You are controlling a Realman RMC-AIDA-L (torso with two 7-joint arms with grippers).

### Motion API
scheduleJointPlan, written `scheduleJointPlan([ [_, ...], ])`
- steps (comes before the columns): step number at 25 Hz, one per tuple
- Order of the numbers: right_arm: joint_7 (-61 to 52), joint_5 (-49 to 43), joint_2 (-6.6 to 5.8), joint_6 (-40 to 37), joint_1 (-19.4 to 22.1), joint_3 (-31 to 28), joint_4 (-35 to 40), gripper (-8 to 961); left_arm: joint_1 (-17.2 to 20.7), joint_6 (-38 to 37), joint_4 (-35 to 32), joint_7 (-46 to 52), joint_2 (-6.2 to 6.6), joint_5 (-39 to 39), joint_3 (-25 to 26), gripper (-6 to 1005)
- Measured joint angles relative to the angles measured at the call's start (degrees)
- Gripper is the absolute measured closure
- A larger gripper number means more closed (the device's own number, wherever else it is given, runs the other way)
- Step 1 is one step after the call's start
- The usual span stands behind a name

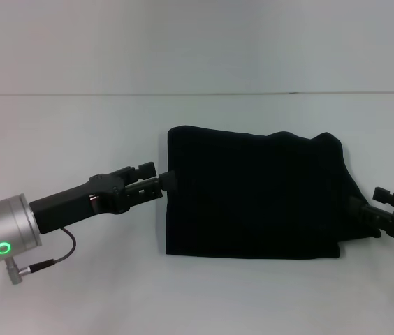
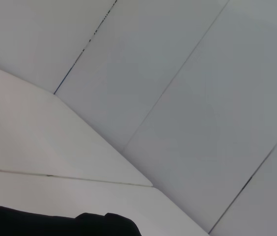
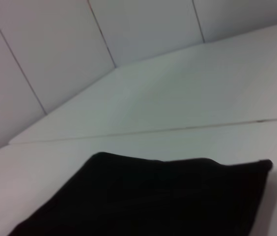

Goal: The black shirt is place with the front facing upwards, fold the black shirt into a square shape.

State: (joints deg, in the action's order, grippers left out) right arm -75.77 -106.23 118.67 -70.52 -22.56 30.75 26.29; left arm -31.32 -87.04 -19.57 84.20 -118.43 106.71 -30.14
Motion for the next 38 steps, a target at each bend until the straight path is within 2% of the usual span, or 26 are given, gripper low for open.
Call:
scheduleJointPlan([
  [10, 0.36, -2.7, 0.32, 4.3, 0.08, -0.04, -0.33, 127, -0.25, 1.21, 0.08, 0.15, 0.02, -0.36, 1.09, 190],
  [15, 0.54, -2.6, 0.21, 4.53, 0.26, -1.96, 0.11, 126, -0.36, 5.37, -0.05, 3.21, 0.04, -0.54, 1.83, 190],
  [18, 1.15, -2.48, 0.01, 1.68, 0.55, -5.51, 1.42, 126, -1.39, 9.52, -0.12, 9.88, 0.26, -0.5, 1.81, 191],
  [21, 4.53, -2.68, 0.0, -5.05, 1.2, -6.9, 3.87, 126, -3.68, 12.67, 0.03, 21.17, 1.28, -0.09, 0.45, 191],
  [24, 11.02, -3.55, 0.01, -11.64, 2.17, -6.47, 4.81, 126, -6.49, 17.15, 0.21, 34.93, 2.76, 0.04, -4.34, 191],
  [27, 20.43, -5.94, 0.55, -16.12, 3.18, -6.36, 4.48, 126, -9.15, 22.15, 0.25, 41.87, 3.27, 0.11, -8.23, 191],
  [30, 27.94, -8.34, 1.09, -17.1, 4.2, -6.32, 2.13, 126, -11.32, 28.35, 0.49, 43.17, 2.81, 0.18, -11.68, 191],
  [34, 33.62, -9.2, 1.18, -17.25, 5.23, -6.56, -2.15, 126, -13.24, 37.04, 0.67, 44.21, 1.03, 0.21, -15.06, 192],
  [38, 35.8, -9.24, 1.19, -17.31, 6.25, -6.82, -3.49, 127, -14.22, 42.37, 0.8, 43.76, -0.45, 0.23, -16.39, 192],
])
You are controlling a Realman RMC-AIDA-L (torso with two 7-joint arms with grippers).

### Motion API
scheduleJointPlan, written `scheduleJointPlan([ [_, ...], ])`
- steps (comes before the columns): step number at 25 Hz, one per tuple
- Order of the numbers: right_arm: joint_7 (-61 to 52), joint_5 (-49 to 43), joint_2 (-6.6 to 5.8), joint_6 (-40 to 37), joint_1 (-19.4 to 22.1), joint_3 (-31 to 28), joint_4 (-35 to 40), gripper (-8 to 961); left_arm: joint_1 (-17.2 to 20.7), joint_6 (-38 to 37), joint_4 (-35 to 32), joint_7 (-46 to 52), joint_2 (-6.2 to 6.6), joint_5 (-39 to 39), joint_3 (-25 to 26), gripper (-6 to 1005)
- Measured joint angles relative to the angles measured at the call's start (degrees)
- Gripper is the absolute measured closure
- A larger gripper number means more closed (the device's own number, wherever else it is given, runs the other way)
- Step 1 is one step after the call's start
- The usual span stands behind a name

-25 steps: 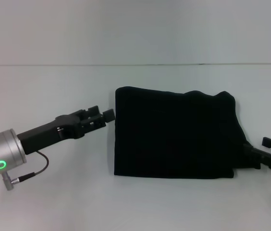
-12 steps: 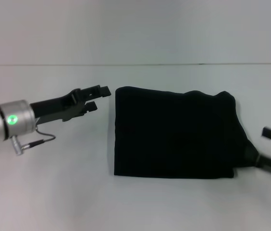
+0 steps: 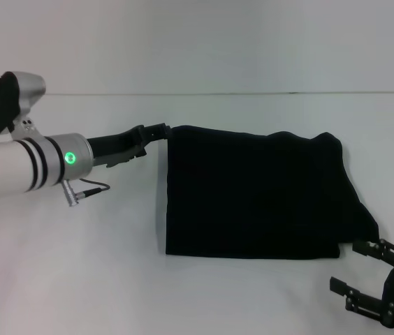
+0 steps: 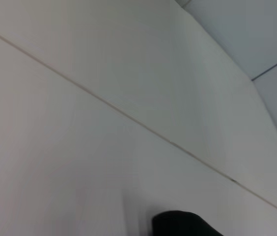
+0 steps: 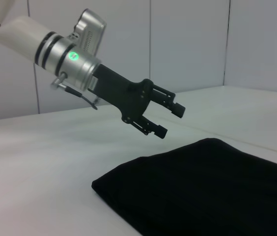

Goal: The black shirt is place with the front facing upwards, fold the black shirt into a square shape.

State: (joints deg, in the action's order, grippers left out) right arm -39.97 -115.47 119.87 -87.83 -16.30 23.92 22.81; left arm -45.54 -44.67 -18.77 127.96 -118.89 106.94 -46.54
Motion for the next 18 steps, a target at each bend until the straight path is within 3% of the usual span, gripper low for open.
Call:
scheduleJointPlan([
  [5, 0.45, -0.06, 0.0, 0.0, 0.62, 0.1, -0.56, 127, -0.29, 5.84, 0.18, -0.75, -1.83, 0.02, -0.72, 191],
  [11, 0.51, -0.32, 0.01, 0.18, 0.66, 0.43, -0.8, 129, -0.34, 7.15, 0.41, -2.32, -3.73, 0.02, -0.83, 190],
  [18, 0.54, -0.37, -0.06, 0.01, 0.54, 0.42, -1.27, 131, -1.54, 8.42, 1.29, -4.06, -4.92, 0.02, -0.97, 192],
])
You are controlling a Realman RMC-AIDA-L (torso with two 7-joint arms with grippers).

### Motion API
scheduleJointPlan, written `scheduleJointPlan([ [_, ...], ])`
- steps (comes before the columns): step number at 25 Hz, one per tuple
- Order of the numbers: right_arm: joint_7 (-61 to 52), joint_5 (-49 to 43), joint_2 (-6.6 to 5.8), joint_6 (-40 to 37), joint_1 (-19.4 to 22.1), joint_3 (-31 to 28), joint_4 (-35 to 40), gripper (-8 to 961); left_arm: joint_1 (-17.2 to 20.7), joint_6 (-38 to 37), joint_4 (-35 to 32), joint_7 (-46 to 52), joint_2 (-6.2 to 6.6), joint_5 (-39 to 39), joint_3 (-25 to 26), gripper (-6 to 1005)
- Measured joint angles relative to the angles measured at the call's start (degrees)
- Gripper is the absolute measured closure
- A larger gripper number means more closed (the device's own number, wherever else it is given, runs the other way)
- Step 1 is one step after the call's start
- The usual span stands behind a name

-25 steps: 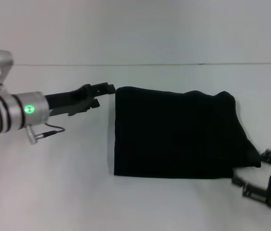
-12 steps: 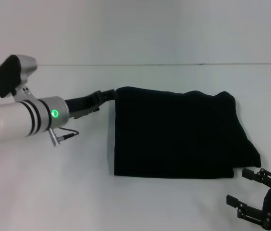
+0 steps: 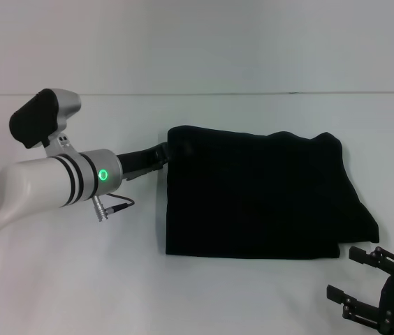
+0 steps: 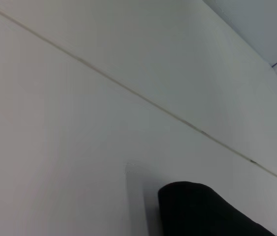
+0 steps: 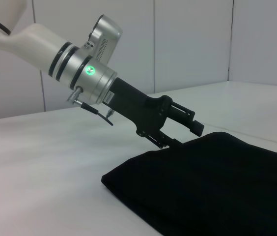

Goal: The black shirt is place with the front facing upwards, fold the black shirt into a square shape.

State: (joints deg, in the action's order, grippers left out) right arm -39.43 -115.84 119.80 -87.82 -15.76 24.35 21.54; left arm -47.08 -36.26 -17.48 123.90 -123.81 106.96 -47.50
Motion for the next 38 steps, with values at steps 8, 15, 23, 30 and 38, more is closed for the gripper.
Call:
scheduleJointPlan([
  [8, 0.03, 0.0, -0.02, -0.21, -0.18, 0.0, -0.09, 132, -0.83, 0.92, 0.61, -0.39, -0.06, -0.02, -2.27, 190],
  [15, -0.01, 0.0, -0.02, -0.42, -0.31, 0.0, -0.1, 131, -0.84, 1.65, 1.14, -0.3, -0.2, -0.36, -2.79, 372],
  [23, -0.1, 0.0, -0.02, -0.42, -0.46, 0.0, -0.09, 131, -0.83, 1.81, 0.93, -0.49, -0.18, -0.34, -2.77, 749],
  [30, -0.33, 0.0, -0.02, -0.42, -0.52, -0.01, -0.09, 131, -0.87, 1.36, 1.04, -0.24, -0.1, -0.71, -2.39, 966],
  [38, -0.37, 0.14, -0.02, -0.41, -0.73, -0.47, -0.09, 131, 1.03, 0.35, 0.73, -0.38, 0.81, -3.33, -1.26, 965],
])
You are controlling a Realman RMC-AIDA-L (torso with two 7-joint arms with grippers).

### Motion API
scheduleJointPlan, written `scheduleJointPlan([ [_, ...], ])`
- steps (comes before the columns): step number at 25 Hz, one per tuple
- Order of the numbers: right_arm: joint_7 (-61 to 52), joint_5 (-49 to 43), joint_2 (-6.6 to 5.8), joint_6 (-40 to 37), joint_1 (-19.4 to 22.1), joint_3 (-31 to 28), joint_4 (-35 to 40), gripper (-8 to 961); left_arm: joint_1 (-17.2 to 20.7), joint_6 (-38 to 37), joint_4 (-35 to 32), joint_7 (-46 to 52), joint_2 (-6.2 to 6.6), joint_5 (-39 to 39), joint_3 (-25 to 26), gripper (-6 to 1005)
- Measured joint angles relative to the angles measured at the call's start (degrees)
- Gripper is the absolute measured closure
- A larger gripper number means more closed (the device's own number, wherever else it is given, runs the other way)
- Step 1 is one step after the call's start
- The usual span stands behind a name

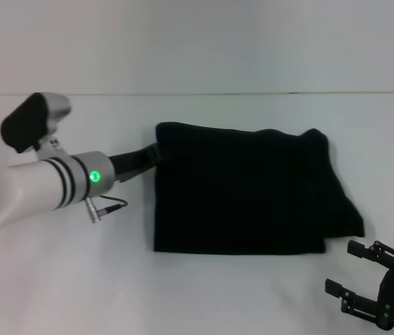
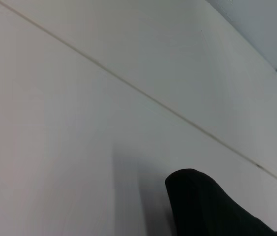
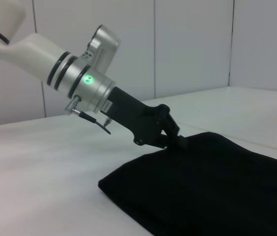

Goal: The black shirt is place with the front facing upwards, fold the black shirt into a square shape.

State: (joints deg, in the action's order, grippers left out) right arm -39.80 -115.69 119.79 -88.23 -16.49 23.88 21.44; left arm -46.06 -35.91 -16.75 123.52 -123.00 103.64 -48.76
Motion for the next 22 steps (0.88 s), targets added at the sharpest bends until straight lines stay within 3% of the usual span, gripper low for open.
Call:
scheduleJointPlan([
  [5, 0.08, 0.11, 0.0, 0.1, -0.21, -0.08, 0.0, 132, 2.21, -2.17, -0.19, -0.23, 2.01, -1.09, 3.32, 961],
  [8, 0.18, 0.12, 0.0, 0.23, -0.33, -0.08, 0.0, 132, 2.96, -2.71, -0.47, -0.23, 2.55, -2.27, 3.7, 958],
  [15, 0.32, 0.22, 0.03, 0.24, -0.47, -0.28, -0.01, 132, 3.75, -3.19, -1.73, -2.63, 1.98, -3.8, 3.68, 949],
  [18, 0.33, 0.22, 0.09, 0.35, -0.5, -1.02, -0.25, 132, 4.56, -5.19, -2.58, -5.34, 1.69, -4.19, 3.64, 846],
  [22, 0.4, 0.29, 0.13, 0.23, -0.88, -3.25, -0.87, 132, 6.92, -14.35, -4.55, -10.9, 2.7, -4.97, 4.48, 721],
])
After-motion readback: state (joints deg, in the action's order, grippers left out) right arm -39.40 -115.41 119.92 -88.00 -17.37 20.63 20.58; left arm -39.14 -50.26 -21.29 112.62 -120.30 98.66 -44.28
